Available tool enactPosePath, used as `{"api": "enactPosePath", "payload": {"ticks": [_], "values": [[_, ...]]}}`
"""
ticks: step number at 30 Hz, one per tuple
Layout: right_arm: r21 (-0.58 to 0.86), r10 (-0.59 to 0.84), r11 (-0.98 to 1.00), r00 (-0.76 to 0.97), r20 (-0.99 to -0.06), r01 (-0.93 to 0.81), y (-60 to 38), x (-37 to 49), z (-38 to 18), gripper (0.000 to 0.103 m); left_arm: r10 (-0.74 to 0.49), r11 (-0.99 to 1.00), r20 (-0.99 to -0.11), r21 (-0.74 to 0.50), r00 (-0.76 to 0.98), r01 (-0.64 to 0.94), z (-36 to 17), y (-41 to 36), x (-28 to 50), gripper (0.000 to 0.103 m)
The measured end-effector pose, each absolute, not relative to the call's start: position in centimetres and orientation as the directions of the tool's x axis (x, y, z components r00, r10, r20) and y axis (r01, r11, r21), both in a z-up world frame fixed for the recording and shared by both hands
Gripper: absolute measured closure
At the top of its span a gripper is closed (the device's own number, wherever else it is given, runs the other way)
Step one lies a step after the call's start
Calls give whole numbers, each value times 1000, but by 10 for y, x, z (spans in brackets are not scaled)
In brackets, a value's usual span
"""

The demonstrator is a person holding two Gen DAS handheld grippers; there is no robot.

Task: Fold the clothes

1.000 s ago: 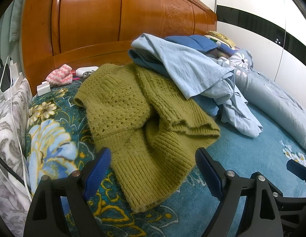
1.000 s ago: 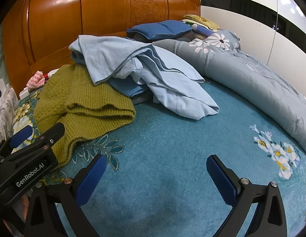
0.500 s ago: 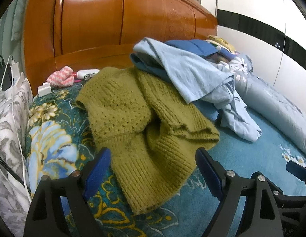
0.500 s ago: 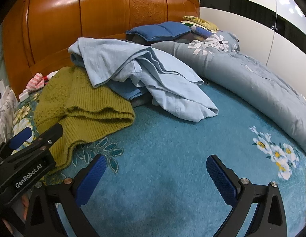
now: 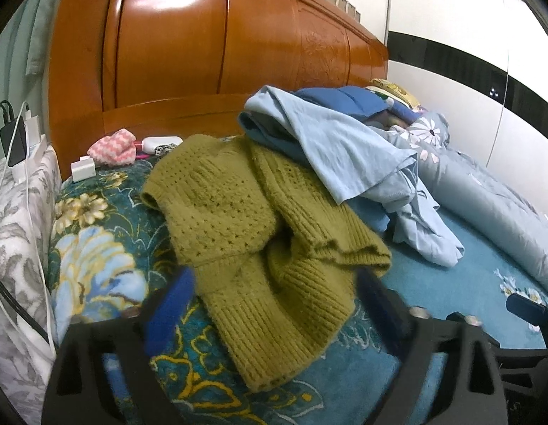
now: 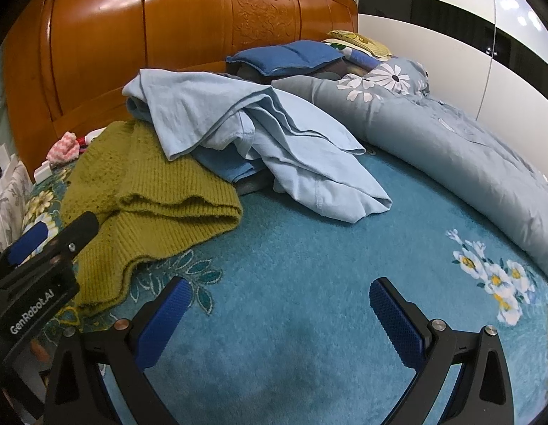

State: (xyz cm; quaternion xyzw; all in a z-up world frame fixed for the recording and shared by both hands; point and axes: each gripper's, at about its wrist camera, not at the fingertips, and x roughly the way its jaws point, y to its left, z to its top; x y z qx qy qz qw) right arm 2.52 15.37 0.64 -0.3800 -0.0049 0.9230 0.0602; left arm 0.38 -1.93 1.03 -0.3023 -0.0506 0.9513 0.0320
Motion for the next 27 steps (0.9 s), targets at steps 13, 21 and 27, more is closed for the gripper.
{"api": "enactPosePath", "payload": {"ticks": [13, 21, 27], "values": [[-55, 103, -995, -726, -680, -89, 150, 20, 8, 0, 129, -988, -552, -143, -824, -58, 15, -21, 8, 0], [-29, 71, -997, -717, -693, -70, 154, 12, 7, 0, 130, -988, -540, -138, -831, -65, 21, -25, 11, 0], [17, 5, -1000, -708, -707, -24, 152, -1, 8, 0, 140, -985, -555, -165, -820, -56, 21, -32, 8, 0]]}}
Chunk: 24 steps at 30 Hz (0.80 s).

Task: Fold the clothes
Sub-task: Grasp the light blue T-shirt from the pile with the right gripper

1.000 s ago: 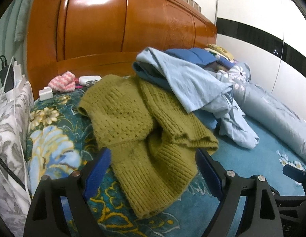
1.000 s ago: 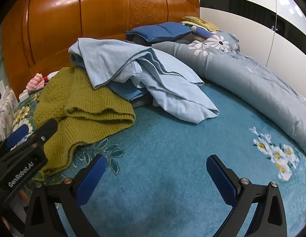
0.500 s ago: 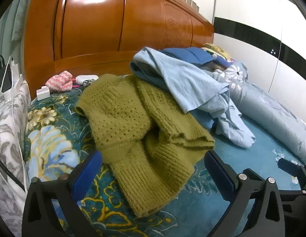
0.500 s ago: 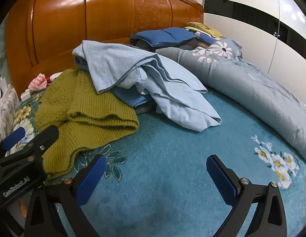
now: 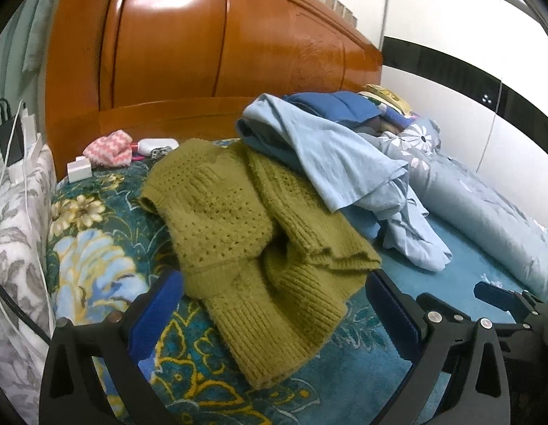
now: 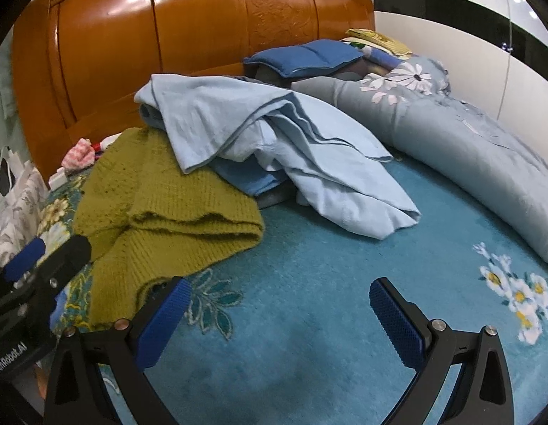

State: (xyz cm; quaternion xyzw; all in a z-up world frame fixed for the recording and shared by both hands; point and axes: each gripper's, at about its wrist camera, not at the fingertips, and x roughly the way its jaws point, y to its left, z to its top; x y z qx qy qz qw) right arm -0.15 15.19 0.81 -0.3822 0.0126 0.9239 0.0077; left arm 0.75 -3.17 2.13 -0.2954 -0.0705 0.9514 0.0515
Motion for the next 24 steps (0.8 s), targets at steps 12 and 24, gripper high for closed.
{"api": "enactPosePath", "payload": {"ticks": [12, 24], "values": [[32, -67, -998, -770, -634, 60, 139, -57, 47, 2, 20, -1000, -534, -2, -846, -22, 22, -25, 6, 0], [259, -202, -965, -724, -659, 33, 149, -135, 43, 45, 76, -992, -533, -126, -842, -10, 24, -43, -5, 0]]}}
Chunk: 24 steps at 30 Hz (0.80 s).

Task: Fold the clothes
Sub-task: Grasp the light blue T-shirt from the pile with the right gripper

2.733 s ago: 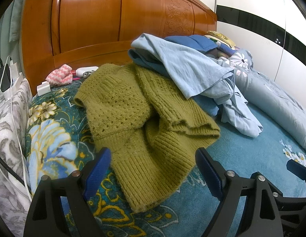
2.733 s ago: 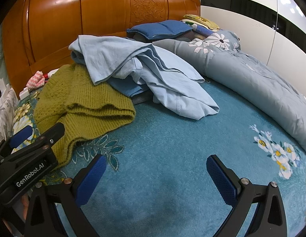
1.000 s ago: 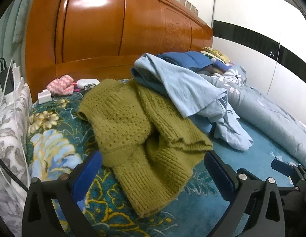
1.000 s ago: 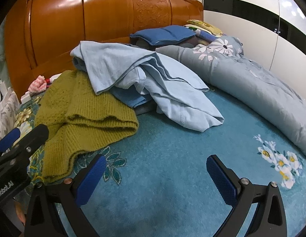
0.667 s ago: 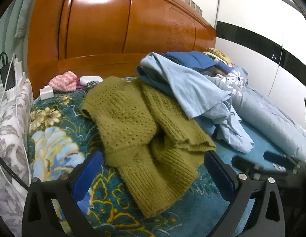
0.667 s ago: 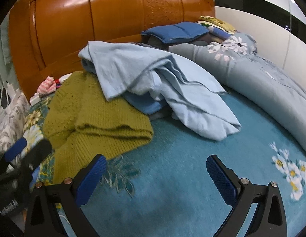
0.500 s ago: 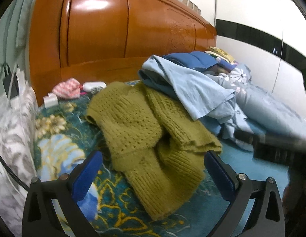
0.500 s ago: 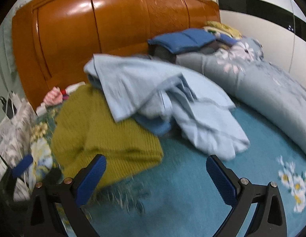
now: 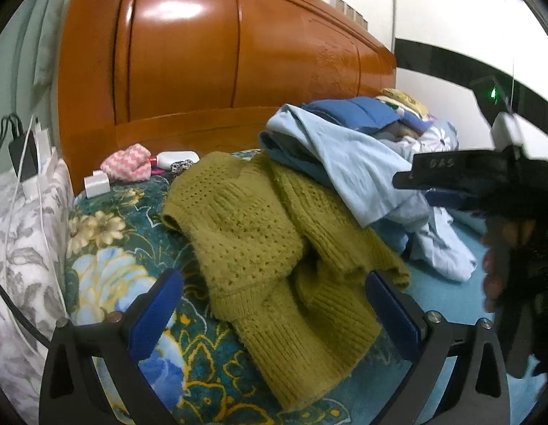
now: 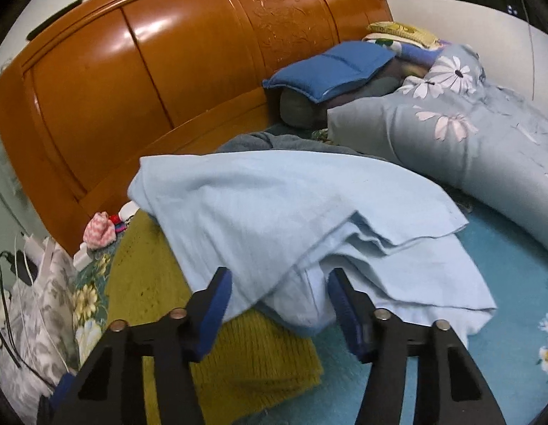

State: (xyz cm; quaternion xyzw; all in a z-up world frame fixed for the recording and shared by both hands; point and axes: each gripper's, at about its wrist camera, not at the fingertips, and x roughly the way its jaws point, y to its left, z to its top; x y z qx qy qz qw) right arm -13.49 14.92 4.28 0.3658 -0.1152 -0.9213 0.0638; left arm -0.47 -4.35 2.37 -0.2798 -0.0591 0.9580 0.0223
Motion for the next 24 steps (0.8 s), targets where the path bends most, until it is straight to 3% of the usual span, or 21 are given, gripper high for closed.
{"api": "enactPosePath", "payload": {"ticks": [3, 5, 9, 10, 18, 24], "values": [[286, -218, -958, -731, -647, 32, 150, -146, 41, 48, 105, -983, -533, -181, -840, -8, 24, -52, -7, 0], [304, -220, -952, -740, -635, 22, 152, -149, 42, 66, 118, -977, -532, -215, -839, -2, 23, -58, -7, 0], [345, -230, -939, -769, -597, 13, 161, -148, 50, 86, 129, -965, -533, -262, -836, 18, 21, -68, -8, 0], [356, -234, -934, -777, -584, 14, 163, -147, 54, 98, 140, -961, -534, -276, -834, 16, 21, -70, -9, 0], [439, -255, -898, -826, -503, 10, 196, -117, 88, 99, 199, -942, -530, -335, -824, -12, 23, -70, -6, 0], [402, -122, -913, -895, -429, -69, 269, -25, 128, 99, 258, -931, -527, -359, -810, -63, 26, -54, 3, 0]]}}
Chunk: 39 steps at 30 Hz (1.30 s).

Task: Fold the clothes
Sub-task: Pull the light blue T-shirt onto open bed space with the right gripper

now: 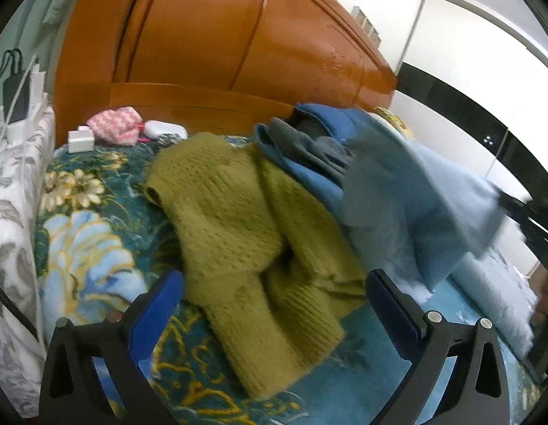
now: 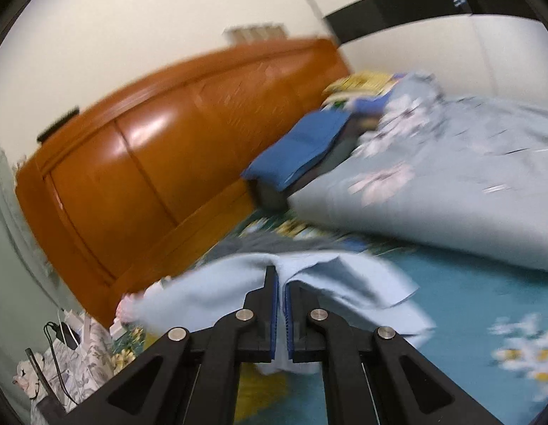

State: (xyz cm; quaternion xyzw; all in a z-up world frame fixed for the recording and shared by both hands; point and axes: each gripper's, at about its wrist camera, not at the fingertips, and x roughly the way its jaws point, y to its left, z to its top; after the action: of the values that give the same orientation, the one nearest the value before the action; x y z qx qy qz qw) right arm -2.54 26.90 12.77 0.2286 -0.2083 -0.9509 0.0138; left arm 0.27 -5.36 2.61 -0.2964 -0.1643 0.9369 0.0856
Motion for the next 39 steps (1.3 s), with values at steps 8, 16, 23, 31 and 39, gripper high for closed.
{"api": "enactPosePath", "payload": {"ticks": [8, 16, 23, 31, 39], "values": [[409, 141, -862, -917, -374, -299, 403, 171, 167, 99, 326, -936, -499, -291, -803, -198, 35, 7, 42, 0], [414, 364, -729, -821, -439, -544, 503, 404, 155, 99, 472, -878, -519, -209, -712, -430, 43, 93, 106, 0], [407, 559, -543, -678, -477, -734, 577, 575, 139, 99, 508, -833, -599, -160, -619, -529, 27, 146, 163, 0], [360, 607, -373, -518, -603, -855, 642, 668, 98, 99, 519, -773, -640, -70, -566, -630, 24, 196, 193, 0], [191, 587, -435, -438, -681, -880, 624, 666, 67, 59, 583, -725, -601, -82, -547, -683, 40, 225, 201, 0]]}}
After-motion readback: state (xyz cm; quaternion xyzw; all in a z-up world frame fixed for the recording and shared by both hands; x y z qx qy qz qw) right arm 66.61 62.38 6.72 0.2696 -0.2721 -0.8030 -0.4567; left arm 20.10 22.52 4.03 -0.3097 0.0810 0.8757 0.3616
